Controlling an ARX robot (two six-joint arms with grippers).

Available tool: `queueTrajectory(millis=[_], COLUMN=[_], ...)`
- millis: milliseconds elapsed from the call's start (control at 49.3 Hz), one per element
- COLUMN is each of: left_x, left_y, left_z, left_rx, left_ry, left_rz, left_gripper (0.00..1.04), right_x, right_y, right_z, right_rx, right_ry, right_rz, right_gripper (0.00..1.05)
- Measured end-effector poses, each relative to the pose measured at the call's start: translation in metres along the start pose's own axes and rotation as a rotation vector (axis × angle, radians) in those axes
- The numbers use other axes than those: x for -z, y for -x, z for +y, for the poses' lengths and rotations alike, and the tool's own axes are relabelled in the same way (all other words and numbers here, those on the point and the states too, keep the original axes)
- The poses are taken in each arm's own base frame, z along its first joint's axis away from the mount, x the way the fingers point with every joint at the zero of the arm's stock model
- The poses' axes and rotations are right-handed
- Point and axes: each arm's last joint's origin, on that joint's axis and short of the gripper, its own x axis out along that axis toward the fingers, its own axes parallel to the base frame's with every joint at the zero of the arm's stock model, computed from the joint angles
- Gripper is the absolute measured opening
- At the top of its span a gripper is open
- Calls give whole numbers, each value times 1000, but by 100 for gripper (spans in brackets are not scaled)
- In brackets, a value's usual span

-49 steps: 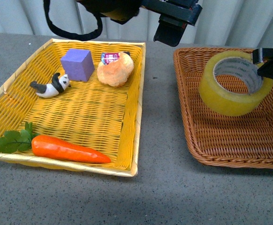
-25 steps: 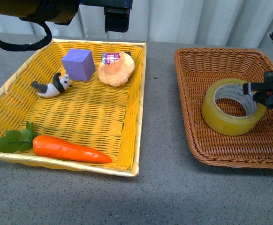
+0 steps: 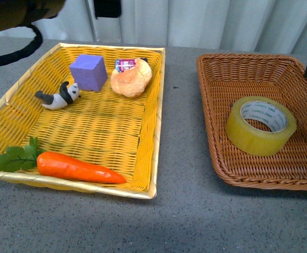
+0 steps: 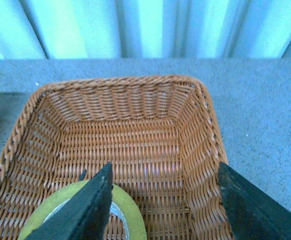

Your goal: Move tape to another basket

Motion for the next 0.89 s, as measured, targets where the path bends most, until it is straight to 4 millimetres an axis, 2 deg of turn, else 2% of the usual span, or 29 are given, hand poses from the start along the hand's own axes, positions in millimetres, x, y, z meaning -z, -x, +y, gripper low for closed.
queueTrajectory(millis=[61, 182, 365, 446, 568, 750, 892], left_x=[3, 5, 14, 20, 29, 31, 33], left_y=[16, 48, 83, 95, 113, 139, 158], left_z=[13, 35, 52, 58, 65, 73, 81], left_rx=[-12, -25, -20, -28, -23, -24, -15], left_ry=[14, 19, 12, 13, 11, 12, 12], left_rz=[-63, -95, -86, -87, -81, -82, -79], left_gripper=[68, 46, 18, 5, 4, 4, 4], right_x=[5, -12, -6, -3, -1, -5, 0], right_y=[18, 51, 83, 94, 111, 136, 152], right_z=[0, -2, -1, -1, -1, -1, -1], right_rx=[-4, 7, -3, 0, 2, 2, 0], right_ry=[20, 32, 39, 42, 42, 42, 42], right_rz=[-127, -304, -298, -290, -295, -295, -293], right_gripper=[51, 29, 1, 1, 1, 1, 1])
